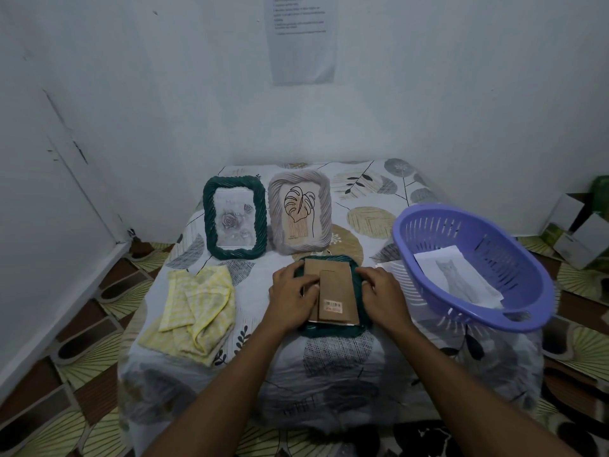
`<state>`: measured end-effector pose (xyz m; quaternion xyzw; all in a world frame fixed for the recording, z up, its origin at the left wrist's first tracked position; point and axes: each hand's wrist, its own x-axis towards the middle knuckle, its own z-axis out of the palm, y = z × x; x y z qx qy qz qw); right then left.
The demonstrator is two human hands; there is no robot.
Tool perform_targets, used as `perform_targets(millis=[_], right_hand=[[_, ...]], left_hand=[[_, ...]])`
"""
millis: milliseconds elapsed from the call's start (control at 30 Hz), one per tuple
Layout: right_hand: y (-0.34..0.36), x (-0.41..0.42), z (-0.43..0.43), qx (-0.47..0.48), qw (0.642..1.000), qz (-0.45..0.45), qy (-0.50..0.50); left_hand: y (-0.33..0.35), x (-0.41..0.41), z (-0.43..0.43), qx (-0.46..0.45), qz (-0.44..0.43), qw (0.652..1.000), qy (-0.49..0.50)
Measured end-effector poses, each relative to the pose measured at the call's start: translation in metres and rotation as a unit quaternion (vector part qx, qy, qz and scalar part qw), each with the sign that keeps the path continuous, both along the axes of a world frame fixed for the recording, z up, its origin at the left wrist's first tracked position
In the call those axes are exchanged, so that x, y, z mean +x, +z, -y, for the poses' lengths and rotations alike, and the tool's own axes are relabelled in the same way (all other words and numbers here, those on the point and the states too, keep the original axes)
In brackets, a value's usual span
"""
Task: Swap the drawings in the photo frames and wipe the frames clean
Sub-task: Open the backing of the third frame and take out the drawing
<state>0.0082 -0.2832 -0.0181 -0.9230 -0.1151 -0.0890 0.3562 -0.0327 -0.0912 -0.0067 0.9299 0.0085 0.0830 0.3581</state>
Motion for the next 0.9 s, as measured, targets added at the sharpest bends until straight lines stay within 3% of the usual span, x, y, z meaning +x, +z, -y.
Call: perform_targets(millis=[333, 467, 667, 900], right_hand=[[-0.004, 0.001, -0.001, 0.019, 1.0, 0.002, -0.018], [-0.007, 0.003, 0.0, 0.025, 0.999, 0.015, -0.015], [-0.009, 0.004, 0.0, 0.025, 0.999, 0.018, -0.018], [-0.01, 0.004, 0.001, 0.022, 0.999, 0.023, -0.015]], left_hand=[[0.005, 0.003, 0.001, -0.063, -0.004, 0.998, 0.018], [0.01, 0.006, 0.005, -0.113, 0.033, 0.992, 0.033], [0.013, 0.005, 0.006, -0.227, 0.022, 0.969, 0.09], [0.011, 0.003, -0.009, -0.354, 0.031, 0.918, 0.178]])
